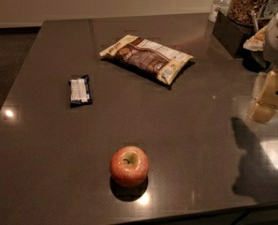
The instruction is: Pick rxbar blueberry
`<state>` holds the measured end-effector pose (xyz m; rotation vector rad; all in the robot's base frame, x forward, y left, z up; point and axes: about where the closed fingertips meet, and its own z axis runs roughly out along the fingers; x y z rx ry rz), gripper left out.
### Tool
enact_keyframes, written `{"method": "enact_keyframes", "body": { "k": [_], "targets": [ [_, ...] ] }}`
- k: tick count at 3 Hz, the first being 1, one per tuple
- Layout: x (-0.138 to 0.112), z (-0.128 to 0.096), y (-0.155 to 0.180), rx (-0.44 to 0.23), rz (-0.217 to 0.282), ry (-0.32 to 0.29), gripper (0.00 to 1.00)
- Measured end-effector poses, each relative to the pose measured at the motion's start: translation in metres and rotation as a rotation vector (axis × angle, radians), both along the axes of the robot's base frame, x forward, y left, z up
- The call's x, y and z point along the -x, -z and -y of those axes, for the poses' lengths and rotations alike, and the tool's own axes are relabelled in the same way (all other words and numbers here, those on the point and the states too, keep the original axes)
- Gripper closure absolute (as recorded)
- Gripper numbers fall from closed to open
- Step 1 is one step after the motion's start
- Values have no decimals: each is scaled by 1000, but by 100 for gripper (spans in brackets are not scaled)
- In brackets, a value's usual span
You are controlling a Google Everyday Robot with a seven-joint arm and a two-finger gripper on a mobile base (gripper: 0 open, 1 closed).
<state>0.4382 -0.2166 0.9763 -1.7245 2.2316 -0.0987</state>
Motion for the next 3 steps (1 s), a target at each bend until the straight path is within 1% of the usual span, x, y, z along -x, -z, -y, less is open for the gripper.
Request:
{"method": "enact_keyframes", "body": {
  "k": [1, 2, 3],
  "targets": [
    [0, 0, 0, 0, 0, 0, 0],
    [-8, -15, 3, 19, -8, -29, 0],
    [-26, -41, 13, 30, -29, -71, 0]
  ]
}}
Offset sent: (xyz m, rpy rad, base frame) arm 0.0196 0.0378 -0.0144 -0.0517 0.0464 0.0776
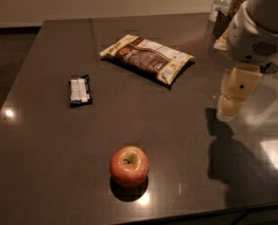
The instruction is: Pick rxbar blueberry
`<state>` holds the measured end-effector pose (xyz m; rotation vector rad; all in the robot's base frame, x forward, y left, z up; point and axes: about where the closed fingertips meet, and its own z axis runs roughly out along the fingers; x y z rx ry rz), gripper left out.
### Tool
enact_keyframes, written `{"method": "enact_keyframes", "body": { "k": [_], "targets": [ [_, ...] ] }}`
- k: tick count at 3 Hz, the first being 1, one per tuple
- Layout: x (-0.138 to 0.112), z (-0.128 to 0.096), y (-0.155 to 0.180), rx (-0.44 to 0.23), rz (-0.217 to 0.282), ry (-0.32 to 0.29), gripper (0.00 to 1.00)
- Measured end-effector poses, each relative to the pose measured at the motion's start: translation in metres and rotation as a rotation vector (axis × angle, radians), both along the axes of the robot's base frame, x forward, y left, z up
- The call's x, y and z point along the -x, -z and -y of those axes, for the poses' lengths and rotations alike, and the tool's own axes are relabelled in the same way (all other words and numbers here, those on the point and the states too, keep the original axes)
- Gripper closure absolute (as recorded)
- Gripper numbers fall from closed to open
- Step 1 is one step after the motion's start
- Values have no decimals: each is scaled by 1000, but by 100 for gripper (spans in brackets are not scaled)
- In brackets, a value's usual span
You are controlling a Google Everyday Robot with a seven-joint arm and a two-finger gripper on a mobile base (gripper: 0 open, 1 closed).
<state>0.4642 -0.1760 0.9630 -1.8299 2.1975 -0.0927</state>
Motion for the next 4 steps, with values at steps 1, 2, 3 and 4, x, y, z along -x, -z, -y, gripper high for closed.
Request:
{"method": "enact_keyframes", "body": {
  "k": [1, 2, 3, 4],
  "targets": [
    [-16, -32, 14, -21, -23, -17, 0],
    [-25, -67, 26, -34, -32, -7, 0],
    [-31, -108, 38, -56, -54, 33, 0],
    [-32, -148, 44, -84, -71, 78, 0]
  ]
}}
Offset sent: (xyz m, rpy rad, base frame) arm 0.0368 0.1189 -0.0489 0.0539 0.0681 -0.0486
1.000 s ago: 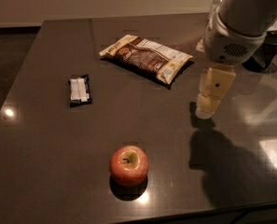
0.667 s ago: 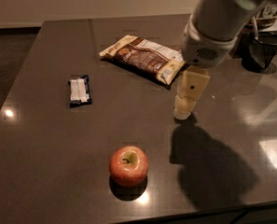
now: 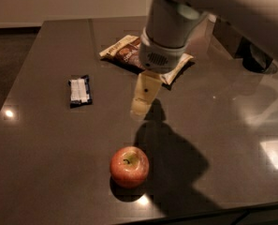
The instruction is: Pick rxbar blueberry
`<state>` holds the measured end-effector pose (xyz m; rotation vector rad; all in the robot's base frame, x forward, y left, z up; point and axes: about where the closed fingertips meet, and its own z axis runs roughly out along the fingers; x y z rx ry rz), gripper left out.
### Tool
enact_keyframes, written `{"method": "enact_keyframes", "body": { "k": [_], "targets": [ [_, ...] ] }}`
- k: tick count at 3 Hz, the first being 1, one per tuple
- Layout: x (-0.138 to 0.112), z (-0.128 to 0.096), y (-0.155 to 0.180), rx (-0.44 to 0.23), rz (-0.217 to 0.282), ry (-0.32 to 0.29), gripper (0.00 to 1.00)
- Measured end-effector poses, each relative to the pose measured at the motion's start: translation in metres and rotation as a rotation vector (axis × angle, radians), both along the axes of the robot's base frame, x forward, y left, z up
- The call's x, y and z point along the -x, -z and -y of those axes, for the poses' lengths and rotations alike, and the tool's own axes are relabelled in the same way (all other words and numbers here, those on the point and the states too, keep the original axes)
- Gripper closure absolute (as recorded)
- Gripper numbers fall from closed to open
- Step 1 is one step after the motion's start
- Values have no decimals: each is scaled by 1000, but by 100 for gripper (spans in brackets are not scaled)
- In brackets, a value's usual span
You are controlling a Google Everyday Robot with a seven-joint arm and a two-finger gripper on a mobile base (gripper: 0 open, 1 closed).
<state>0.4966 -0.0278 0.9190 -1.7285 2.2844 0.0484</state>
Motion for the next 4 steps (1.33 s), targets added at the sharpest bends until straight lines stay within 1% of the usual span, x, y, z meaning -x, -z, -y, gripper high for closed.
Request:
{"method": "enact_keyframes", "body": {
  "k": [1, 2, 3, 4],
  "targets": [
    [-1, -39, 7, -12, -24, 37, 0],
    [-3, -74, 17, -11, -29, 77, 0],
    [-12, -105, 32, 14, -32, 130, 0],
    [-26, -130, 46, 36, -46, 185, 0]
  ]
}}
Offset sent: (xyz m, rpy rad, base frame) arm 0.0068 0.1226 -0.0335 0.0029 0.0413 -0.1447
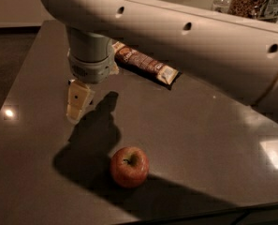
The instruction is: Pick rxbar blueberry
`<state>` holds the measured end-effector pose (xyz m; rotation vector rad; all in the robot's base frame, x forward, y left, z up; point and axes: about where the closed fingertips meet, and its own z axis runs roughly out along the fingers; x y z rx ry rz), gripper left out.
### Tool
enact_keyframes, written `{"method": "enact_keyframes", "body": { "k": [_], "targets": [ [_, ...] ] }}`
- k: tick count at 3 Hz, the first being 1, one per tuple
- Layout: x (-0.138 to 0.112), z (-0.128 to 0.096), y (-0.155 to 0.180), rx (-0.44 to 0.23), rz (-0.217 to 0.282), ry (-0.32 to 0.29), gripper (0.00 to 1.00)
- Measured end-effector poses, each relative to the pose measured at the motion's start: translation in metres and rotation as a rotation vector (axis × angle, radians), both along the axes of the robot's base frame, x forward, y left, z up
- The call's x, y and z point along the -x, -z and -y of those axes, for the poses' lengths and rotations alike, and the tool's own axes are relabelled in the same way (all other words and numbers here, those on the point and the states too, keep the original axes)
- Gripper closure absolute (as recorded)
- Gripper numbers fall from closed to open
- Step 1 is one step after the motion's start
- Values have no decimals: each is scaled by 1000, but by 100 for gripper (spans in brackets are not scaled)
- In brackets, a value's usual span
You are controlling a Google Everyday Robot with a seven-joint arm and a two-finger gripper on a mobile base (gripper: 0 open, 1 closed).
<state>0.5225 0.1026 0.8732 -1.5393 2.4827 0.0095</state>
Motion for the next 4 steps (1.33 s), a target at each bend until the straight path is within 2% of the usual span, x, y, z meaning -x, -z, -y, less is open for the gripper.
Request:
{"method": "enact_keyframes", "body": {
  "k": [1, 4],
  "targets": [
    [-22, -20, 10, 21, -21, 55, 0],
    [-54, -52, 30, 41, -63, 97, 0]
  ]
}}
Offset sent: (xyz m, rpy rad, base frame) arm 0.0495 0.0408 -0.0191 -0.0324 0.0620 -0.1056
